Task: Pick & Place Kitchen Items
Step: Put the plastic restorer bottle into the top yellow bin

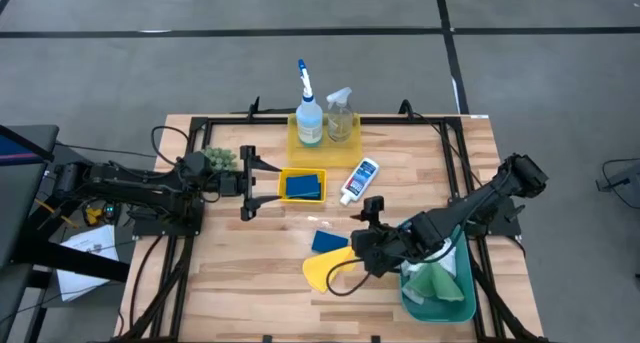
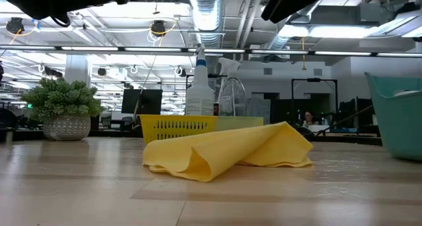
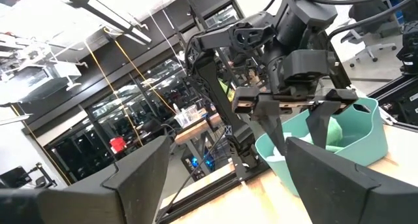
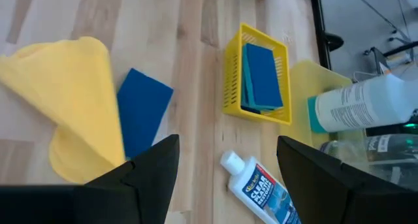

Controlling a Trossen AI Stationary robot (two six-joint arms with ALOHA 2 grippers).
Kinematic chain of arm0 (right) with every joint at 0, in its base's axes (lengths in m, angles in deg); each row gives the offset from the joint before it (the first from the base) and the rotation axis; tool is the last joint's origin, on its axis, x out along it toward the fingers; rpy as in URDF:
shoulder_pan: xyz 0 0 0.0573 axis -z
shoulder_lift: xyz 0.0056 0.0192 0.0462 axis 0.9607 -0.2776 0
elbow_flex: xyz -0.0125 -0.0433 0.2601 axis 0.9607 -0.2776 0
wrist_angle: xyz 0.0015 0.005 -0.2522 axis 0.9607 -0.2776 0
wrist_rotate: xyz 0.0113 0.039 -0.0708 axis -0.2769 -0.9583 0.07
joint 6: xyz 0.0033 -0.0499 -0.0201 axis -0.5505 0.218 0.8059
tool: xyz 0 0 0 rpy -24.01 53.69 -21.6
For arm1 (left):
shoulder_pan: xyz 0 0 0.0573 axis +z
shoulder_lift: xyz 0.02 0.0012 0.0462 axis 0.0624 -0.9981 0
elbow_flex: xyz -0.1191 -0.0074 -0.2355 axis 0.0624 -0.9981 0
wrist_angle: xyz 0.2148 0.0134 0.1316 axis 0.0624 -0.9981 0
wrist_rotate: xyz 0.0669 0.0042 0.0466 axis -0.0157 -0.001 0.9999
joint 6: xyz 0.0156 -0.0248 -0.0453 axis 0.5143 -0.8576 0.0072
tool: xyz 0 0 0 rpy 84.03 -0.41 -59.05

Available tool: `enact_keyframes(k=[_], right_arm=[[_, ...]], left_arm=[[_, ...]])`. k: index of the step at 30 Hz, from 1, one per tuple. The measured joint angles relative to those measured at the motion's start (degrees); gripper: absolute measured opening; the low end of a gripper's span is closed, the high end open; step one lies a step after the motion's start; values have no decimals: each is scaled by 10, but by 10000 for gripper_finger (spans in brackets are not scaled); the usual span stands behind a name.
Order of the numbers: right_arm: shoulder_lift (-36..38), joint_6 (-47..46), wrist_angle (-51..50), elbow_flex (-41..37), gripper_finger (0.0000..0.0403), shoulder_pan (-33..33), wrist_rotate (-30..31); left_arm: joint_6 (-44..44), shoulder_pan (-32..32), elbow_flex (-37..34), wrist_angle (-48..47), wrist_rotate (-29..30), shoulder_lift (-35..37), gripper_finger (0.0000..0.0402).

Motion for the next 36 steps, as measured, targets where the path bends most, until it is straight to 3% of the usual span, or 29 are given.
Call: enact_keyframes(k=[25,36], right_arm=[[1,8,7,-38,248,38,-5],[-32,35,34,-37,248,83,-59]], left_arm=[[0,0,0,0,0,0,298],[0,0,0,0,0,0,298]])
